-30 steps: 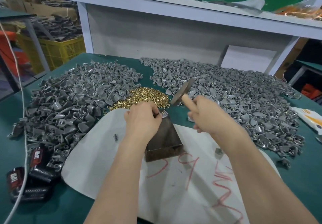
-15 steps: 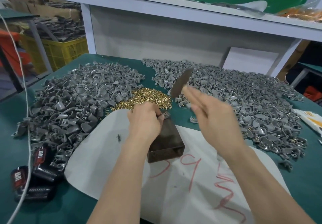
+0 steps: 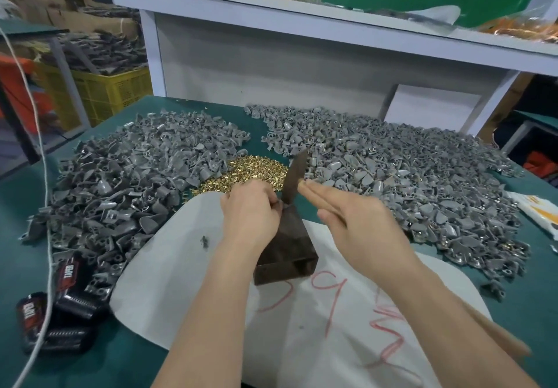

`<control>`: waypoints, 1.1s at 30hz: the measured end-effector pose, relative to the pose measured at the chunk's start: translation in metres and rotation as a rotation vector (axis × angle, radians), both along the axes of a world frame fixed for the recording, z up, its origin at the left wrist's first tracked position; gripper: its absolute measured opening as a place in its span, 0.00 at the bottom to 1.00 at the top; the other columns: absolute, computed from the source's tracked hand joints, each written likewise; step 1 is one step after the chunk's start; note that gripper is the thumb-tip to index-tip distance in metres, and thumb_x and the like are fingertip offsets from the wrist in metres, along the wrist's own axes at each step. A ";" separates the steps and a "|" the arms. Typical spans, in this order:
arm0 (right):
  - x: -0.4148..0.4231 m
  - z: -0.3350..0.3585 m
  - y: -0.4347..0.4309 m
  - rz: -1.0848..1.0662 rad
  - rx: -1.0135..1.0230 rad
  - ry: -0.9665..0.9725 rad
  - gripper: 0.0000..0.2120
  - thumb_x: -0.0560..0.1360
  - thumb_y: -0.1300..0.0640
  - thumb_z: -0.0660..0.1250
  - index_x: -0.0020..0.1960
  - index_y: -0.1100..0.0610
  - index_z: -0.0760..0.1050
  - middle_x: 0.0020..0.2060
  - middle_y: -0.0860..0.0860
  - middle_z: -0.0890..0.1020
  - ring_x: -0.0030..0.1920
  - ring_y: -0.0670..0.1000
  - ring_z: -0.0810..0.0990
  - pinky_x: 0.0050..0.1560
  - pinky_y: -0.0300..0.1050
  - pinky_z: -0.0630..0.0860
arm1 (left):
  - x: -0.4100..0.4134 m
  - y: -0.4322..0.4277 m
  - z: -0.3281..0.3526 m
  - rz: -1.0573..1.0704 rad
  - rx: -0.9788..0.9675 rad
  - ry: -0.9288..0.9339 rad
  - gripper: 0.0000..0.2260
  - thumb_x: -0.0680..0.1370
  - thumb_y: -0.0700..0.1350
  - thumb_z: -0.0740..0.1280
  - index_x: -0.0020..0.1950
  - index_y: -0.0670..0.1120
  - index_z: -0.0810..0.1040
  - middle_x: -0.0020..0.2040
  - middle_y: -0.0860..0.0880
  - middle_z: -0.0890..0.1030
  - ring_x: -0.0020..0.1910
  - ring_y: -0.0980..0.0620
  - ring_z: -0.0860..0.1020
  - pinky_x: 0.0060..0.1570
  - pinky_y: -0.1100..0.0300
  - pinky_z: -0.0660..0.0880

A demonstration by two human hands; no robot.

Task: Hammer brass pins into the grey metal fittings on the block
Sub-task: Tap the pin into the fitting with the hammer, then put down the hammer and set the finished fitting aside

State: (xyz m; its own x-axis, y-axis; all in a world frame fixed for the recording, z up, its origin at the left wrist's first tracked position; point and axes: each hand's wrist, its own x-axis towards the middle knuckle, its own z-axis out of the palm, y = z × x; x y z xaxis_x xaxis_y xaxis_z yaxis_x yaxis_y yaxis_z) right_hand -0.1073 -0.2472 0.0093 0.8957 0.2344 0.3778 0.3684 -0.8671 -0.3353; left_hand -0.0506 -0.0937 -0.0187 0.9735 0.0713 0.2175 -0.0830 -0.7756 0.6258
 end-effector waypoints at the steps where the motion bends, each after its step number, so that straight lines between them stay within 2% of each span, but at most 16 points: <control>1: 0.002 0.004 -0.001 -0.012 0.018 -0.039 0.22 0.78 0.60 0.62 0.68 0.40 0.69 0.62 0.33 0.73 0.62 0.39 0.74 0.63 0.33 0.67 | 0.000 0.001 -0.001 -0.004 -0.003 -0.007 0.04 0.76 0.47 0.68 0.43 0.50 0.82 0.48 0.51 0.81 0.54 0.45 0.76 0.55 0.52 0.70; 4: 0.006 0.009 -0.003 -0.067 0.212 -0.217 0.22 0.79 0.60 0.61 0.69 0.41 0.68 0.61 0.34 0.74 0.59 0.34 0.73 0.62 0.30 0.68 | 0.002 0.000 -0.001 -0.006 0.005 -0.019 0.05 0.76 0.47 0.69 0.42 0.49 0.83 0.46 0.50 0.82 0.53 0.45 0.76 0.54 0.52 0.70; 6: 0.004 0.002 0.002 -0.044 0.131 -0.123 0.23 0.79 0.59 0.61 0.69 0.40 0.67 0.58 0.36 0.78 0.55 0.36 0.76 0.59 0.31 0.70 | 0.001 0.000 -0.001 -0.001 0.007 -0.003 0.04 0.76 0.48 0.69 0.44 0.49 0.82 0.47 0.50 0.81 0.54 0.45 0.76 0.54 0.52 0.69; 9: 0.005 -0.003 0.001 0.009 0.078 0.038 0.22 0.78 0.59 0.63 0.68 0.41 0.70 0.55 0.24 0.70 0.59 0.36 0.73 0.55 0.19 0.63 | 0.001 0.001 -0.001 0.003 0.002 0.004 0.04 0.76 0.49 0.69 0.46 0.50 0.82 0.49 0.50 0.82 0.55 0.45 0.76 0.57 0.51 0.70; 10: 0.009 -0.001 -0.001 -0.011 0.100 0.034 0.21 0.78 0.58 0.63 0.68 0.41 0.70 0.54 0.26 0.72 0.57 0.39 0.75 0.54 0.22 0.65 | 0.001 0.002 -0.001 0.009 0.003 0.012 0.04 0.76 0.48 0.69 0.46 0.50 0.82 0.49 0.50 0.82 0.55 0.45 0.76 0.57 0.51 0.70; 12: 0.021 0.001 -0.008 -0.106 0.158 0.021 0.20 0.78 0.55 0.62 0.69 0.43 0.68 0.57 0.39 0.80 0.53 0.46 0.80 0.54 0.36 0.72 | 0.002 0.002 -0.001 0.018 0.010 0.013 0.03 0.76 0.48 0.69 0.45 0.51 0.82 0.48 0.50 0.82 0.55 0.45 0.76 0.57 0.51 0.69; 14: 0.035 -0.003 -0.011 -0.239 0.220 0.075 0.16 0.79 0.53 0.60 0.66 0.49 0.68 0.54 0.50 0.82 0.47 0.52 0.81 0.48 0.43 0.74 | 0.001 0.001 -0.001 0.020 0.005 0.012 0.03 0.76 0.48 0.69 0.44 0.51 0.82 0.48 0.50 0.82 0.54 0.45 0.76 0.56 0.51 0.69; 16: 0.045 -0.013 -0.010 -0.325 0.336 0.246 0.11 0.79 0.50 0.60 0.57 0.55 0.70 0.44 0.53 0.82 0.32 0.50 0.79 0.34 0.44 0.76 | 0.000 0.001 -0.001 0.021 -0.002 0.010 0.03 0.76 0.47 0.69 0.44 0.52 0.82 0.48 0.51 0.82 0.54 0.46 0.75 0.56 0.51 0.68; 18: 0.050 -0.026 -0.008 -0.369 0.408 0.399 0.11 0.79 0.50 0.60 0.52 0.59 0.72 0.35 0.52 0.79 0.26 0.47 0.76 0.25 0.41 0.73 | 0.000 0.001 -0.001 0.021 -0.013 0.009 0.03 0.77 0.47 0.68 0.44 0.52 0.82 0.49 0.51 0.82 0.55 0.46 0.75 0.56 0.51 0.67; 19: 0.052 -0.031 -0.008 -0.398 0.404 0.436 0.09 0.79 0.52 0.60 0.51 0.58 0.72 0.35 0.52 0.79 0.26 0.48 0.77 0.26 0.42 0.74 | 0.001 0.001 -0.001 0.022 -0.028 0.006 0.04 0.77 0.47 0.68 0.45 0.52 0.82 0.49 0.51 0.82 0.55 0.47 0.75 0.57 0.50 0.68; 21: 0.052 -0.036 -0.008 -0.460 0.256 0.441 0.07 0.79 0.51 0.59 0.50 0.55 0.71 0.39 0.54 0.80 0.34 0.53 0.81 0.36 0.48 0.79 | 0.001 0.001 0.000 0.026 -0.062 -0.004 0.04 0.78 0.47 0.67 0.47 0.52 0.82 0.50 0.51 0.82 0.56 0.47 0.75 0.58 0.49 0.69; 24: 0.054 -0.038 -0.008 -0.495 -0.136 0.376 0.15 0.79 0.50 0.56 0.53 0.59 0.75 0.46 0.57 0.81 0.45 0.59 0.79 0.45 0.49 0.76 | 0.000 0.000 0.002 0.024 -0.098 -0.008 0.05 0.78 0.46 0.66 0.50 0.52 0.82 0.52 0.52 0.81 0.56 0.47 0.75 0.59 0.47 0.69; 26: 0.056 -0.036 -0.006 -0.494 -0.217 0.348 0.17 0.80 0.47 0.55 0.55 0.57 0.76 0.50 0.58 0.78 0.47 0.59 0.78 0.47 0.49 0.76 | 0.000 -0.001 0.003 0.007 -0.122 -0.006 0.05 0.78 0.47 0.66 0.50 0.53 0.81 0.52 0.52 0.81 0.56 0.48 0.75 0.59 0.48 0.70; 28: 0.055 -0.027 -0.001 -0.443 -0.121 0.249 0.17 0.79 0.45 0.58 0.61 0.53 0.75 0.54 0.55 0.73 0.49 0.57 0.77 0.53 0.50 0.75 | -0.002 -0.002 0.004 -0.005 -0.157 -0.007 0.04 0.78 0.47 0.66 0.49 0.54 0.80 0.50 0.54 0.81 0.55 0.49 0.76 0.59 0.49 0.70; 30: 0.058 -0.013 0.005 -0.290 0.104 0.142 0.16 0.78 0.47 0.61 0.63 0.51 0.74 0.53 0.52 0.76 0.49 0.52 0.77 0.55 0.47 0.74 | -0.002 -0.003 0.005 -0.029 -0.206 -0.014 0.04 0.78 0.46 0.66 0.45 0.55 0.77 0.45 0.55 0.80 0.53 0.49 0.77 0.60 0.49 0.70; 33: 0.062 0.004 0.021 -0.043 0.371 0.309 0.09 0.77 0.52 0.64 0.54 0.53 0.79 0.40 0.49 0.83 0.36 0.43 0.79 0.42 0.41 0.78 | -0.003 -0.004 0.006 -0.076 -0.312 -0.027 0.05 0.78 0.44 0.66 0.44 0.54 0.76 0.44 0.54 0.79 0.52 0.48 0.77 0.60 0.48 0.71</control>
State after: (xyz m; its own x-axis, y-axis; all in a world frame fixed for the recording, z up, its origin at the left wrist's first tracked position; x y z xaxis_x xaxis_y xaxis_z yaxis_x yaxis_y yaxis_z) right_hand -0.0455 -0.2266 0.0129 0.9851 0.0946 0.1436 0.1693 -0.6804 -0.7130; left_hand -0.0537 -0.0978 -0.0129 0.9728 0.0657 0.2220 -0.1529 -0.5377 0.8292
